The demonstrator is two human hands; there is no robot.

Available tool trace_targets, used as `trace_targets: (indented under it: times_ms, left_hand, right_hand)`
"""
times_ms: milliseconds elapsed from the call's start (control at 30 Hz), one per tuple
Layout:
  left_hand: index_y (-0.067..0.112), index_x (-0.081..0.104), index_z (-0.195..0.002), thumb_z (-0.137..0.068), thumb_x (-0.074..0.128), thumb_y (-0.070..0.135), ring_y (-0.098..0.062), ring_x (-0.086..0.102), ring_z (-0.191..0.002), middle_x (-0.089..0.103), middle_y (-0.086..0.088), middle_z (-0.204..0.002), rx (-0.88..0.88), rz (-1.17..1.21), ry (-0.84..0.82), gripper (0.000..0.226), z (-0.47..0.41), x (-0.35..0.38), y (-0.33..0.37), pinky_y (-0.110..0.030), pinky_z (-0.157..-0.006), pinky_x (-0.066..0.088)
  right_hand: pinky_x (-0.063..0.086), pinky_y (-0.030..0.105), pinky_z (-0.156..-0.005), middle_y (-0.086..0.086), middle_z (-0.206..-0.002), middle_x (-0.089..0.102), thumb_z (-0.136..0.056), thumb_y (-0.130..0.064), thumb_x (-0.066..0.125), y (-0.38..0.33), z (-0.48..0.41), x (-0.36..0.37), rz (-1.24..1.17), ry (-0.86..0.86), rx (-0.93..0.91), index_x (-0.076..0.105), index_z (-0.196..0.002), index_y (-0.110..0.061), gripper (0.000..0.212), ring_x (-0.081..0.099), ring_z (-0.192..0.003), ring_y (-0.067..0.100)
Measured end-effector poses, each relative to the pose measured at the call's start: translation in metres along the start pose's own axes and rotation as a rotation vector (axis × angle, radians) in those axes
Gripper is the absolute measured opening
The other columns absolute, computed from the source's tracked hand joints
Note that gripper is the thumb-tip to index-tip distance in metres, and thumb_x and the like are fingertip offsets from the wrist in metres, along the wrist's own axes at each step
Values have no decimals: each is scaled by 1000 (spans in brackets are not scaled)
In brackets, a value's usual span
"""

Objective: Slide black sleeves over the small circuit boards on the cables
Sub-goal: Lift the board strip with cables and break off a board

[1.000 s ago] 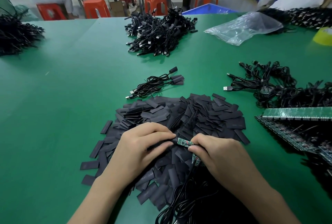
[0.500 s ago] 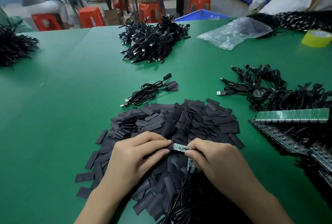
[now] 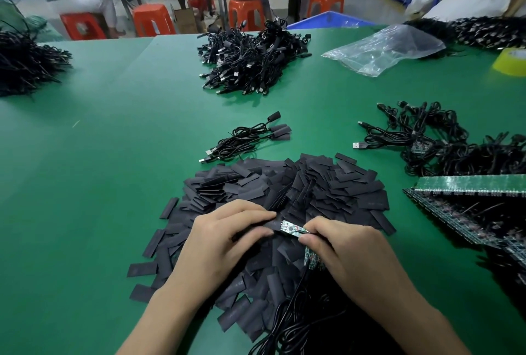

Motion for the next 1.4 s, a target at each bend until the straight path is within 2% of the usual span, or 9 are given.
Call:
trace_targets:
  times_ms: [100,233,467,600,700,900,1000,1167,1400]
  left_hand:
    - [23,78,-115,-92,74,32,-1,66,-102,68,18,-110,-33,7,-12,25,0,1,-3,-15,-90,49]
    - [24,78,-115,-93,75,31,-5,67,-100,66,17,-109,-26,17,-71,23,-1,5,-2,-22,-88,52]
    - [23,78,-113,-93,76,26,-4,67,-100,67,13,-110,22,-6,-106,20,-2,7,4,-28,-87,55]
    - [23,78,-112,-93,77,26,-3,67,-100,68,16,-109,-6,54,-99,19,-1,9,5,-19,-88,52]
    - [24,78,-112,-95,73,33,-3,67,-99,68,16,-108,-2,86,-116,20,0,15,10,-19,-87,52]
    - [23,77,-114,-96,73,30,-5,68,-98,67,15,-108,31,98,-69,20,2,13,14,-21,-86,53]
    - [22,76,-115,-96,74,27,-6,68,-98,67,15,-109,53,92,-33,20,1,11,17,-21,-85,52]
    - [19,77,-114,-94,76,22,-8,68,-98,67,13,-108,62,79,21,20,1,5,20,-18,-85,50]
    - [15,77,-113,-93,77,19,-9,68,-97,68,9,-107,77,79,60,21,1,1,23,-19,-84,51]
  right_hand:
    - [34,26,-49,-13,-62,57,-97,-37,65,-2,1,-1,28,12,-21,67,-82,-23,20,52,-52,11]
    - [30,22,-50,-15,-64,62,-90,-32,76,-4,1,2,28,-8,-27,70,-82,-23,13,53,-54,9]
    - [38,29,-60,-13,-77,69,-98,-45,58,2,0,7,-44,-84,19,72,-94,-25,24,62,-67,14]
    - [45,33,-61,-13,-77,70,-97,-42,62,-2,-1,6,-30,-78,6,71,-91,-24,21,63,-67,14]
    - [48,33,-65,-13,-82,72,-98,-49,54,-4,-1,9,-41,-111,13,72,-95,-25,30,65,-73,13]
    - [51,36,-60,-12,-78,71,-96,-50,50,-7,0,4,-68,-45,-25,72,-91,-23,35,66,-68,15]
    - [50,33,-55,-13,-75,68,-98,-47,58,-6,0,1,-62,3,-36,70,-89,-24,27,63,-63,12]
    - [42,18,-62,-19,-82,64,-99,-53,48,3,1,2,-194,17,23,63,-95,-35,24,60,-73,1]
    - [43,17,-64,-19,-82,63,-98,-48,52,3,0,2,-222,43,22,62,-89,-35,19,61,-77,0]
Point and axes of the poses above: each hand's wrist, its own z-axis away from the middle knuckle, its own x-axis out of the palm, y = z × x, the point moved 9 cm from there along -z, towards the middle knuckle
